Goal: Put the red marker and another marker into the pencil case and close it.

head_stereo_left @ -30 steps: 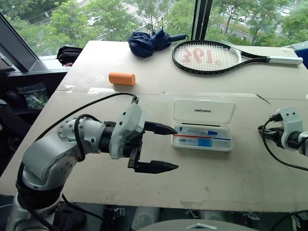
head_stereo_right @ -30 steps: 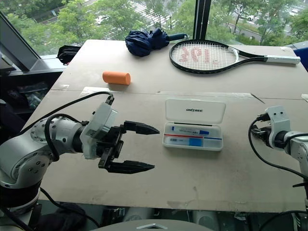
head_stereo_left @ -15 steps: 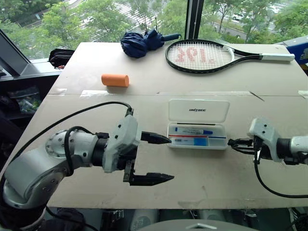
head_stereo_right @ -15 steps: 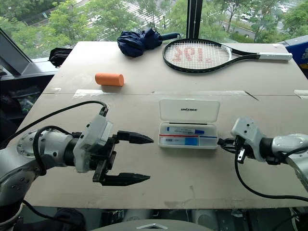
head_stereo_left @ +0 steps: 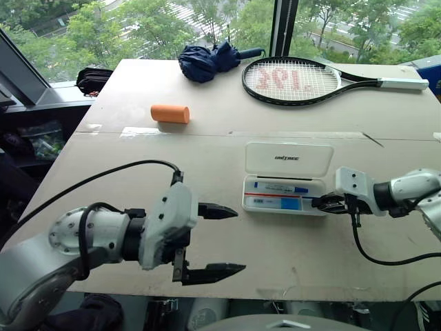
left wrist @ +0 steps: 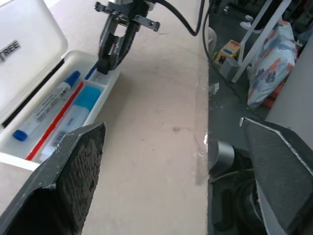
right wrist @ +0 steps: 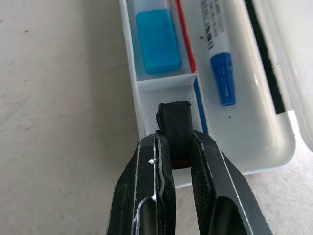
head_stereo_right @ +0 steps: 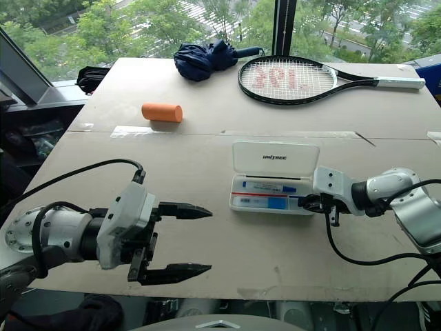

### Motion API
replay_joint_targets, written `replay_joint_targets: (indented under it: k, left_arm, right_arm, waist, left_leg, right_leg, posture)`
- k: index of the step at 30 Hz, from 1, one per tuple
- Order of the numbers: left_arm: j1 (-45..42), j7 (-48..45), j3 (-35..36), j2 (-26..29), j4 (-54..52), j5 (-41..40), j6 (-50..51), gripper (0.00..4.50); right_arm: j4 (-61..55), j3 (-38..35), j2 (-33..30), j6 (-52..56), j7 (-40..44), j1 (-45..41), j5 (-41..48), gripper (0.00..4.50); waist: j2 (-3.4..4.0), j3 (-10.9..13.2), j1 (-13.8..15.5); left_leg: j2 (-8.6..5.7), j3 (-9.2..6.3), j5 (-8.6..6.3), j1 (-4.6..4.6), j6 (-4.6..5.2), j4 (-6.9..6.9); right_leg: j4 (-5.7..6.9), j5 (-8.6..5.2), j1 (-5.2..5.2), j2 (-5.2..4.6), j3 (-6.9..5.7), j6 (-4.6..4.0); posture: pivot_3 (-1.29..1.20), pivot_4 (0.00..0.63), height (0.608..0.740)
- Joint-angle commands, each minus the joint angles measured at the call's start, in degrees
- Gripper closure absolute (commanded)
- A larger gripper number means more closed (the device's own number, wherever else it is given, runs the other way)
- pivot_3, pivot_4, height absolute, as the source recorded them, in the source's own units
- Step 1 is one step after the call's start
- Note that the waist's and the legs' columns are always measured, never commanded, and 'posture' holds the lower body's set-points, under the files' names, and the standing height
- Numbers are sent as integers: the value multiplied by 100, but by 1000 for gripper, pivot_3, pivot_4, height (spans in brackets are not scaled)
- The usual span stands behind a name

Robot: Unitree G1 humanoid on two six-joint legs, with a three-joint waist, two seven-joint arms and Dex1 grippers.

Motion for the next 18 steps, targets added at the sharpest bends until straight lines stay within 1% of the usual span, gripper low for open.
replay_joint_targets:
  k: [1,2,3,5,7,12,14,16,17,18]
  left_arm:
    - [-28,-291,-68,47,217,261,-323,0]
    - [-37,-323,-96,39,253,301,-356,0]
    - [-73,-371,-138,32,336,354,-391,0]
    - [-96,-346,-168,23,331,356,-391,0]
    - [-74,-276,-164,15,256,337,-377,0]
    - [99,-176,-47,-22,206,352,-405,0]
    - [260,-183,57,-63,224,392,-471,0]
    - [438,-194,165,-104,226,430,-544,0]
    - [522,-217,207,-115,219,459,-586,0]
    - [591,-234,242,-125,206,479,-620,0]
  right_arm:
    - [154,126,48,-243,160,-205,-241,4493]
    - [198,149,65,-274,189,-228,-289,4493]
    - [200,155,89,-289,225,-266,-294,4003]
    - [79,-4,122,-226,221,-280,-157,3383]
    - [-107,-304,90,-27,304,-215,186,2786]
    - [-300,-1309,-26,989,448,-75,1353,2786]
    - [-44,-1637,-18,1572,252,-270,1643,3322]
    - [400,-1774,76,2009,-31,-707,1736,4046]
    - [663,-1758,147,2142,-199,-971,1691,4487]
    - [951,-1648,200,2199,-356,-1245,1552,4487]
  waist:
    - [0,0,-5]
    - [0,0,-8]
    - [0,0,-4]
    - [1,1,5]
    - [0,1,3]
    - [1,2,24]
    - [3,3,21]
    - [4,4,5]
    - [6,5,-2]
    - [7,5,-7]
  left_leg:
    - [0,2,0,-1,0,0]
    - [0,3,-1,-1,-1,-1]
    - [0,3,-1,-1,-1,-2]
    - [-1,1,-2,-2,-3,-4]
    - [0,0,-2,-2,-3,-4]
    - [0,-4,-3,-4,-5,-4]
    - [0,-3,-3,-4,-5,-4]
    - [0,0,-3,-3,-4,-4]
    - [1,1,-3,-2,-5,-4]
    - [1,1,-3,-2,-5,-5]
  right_leg:
    - [-2,0,-1,0,1,0]
    - [-3,1,-1,-2,2,2]
    - [-4,2,-1,-3,2,3]
    - [-4,2,-2,-8,1,3]
    - [-4,2,-2,-9,1,4]
    - [-4,3,-2,-31,2,5]
    - [-4,3,-2,-32,2,4]
    - [-4,2,-2,-36,5,2]
    - [-4,2,-3,-35,5,0]
    - [-4,-1,-4,-35,5,-6]
  posture:
    - [0,150,730]
    - [0,150,730]
    - [0,150,730]
    - [0,150,730]
    - [0,150,730]
    - [0,150,730]
    - [0,150,730]
    - [0,150,730]
    - [0,150,730]
    - [0,150,730]
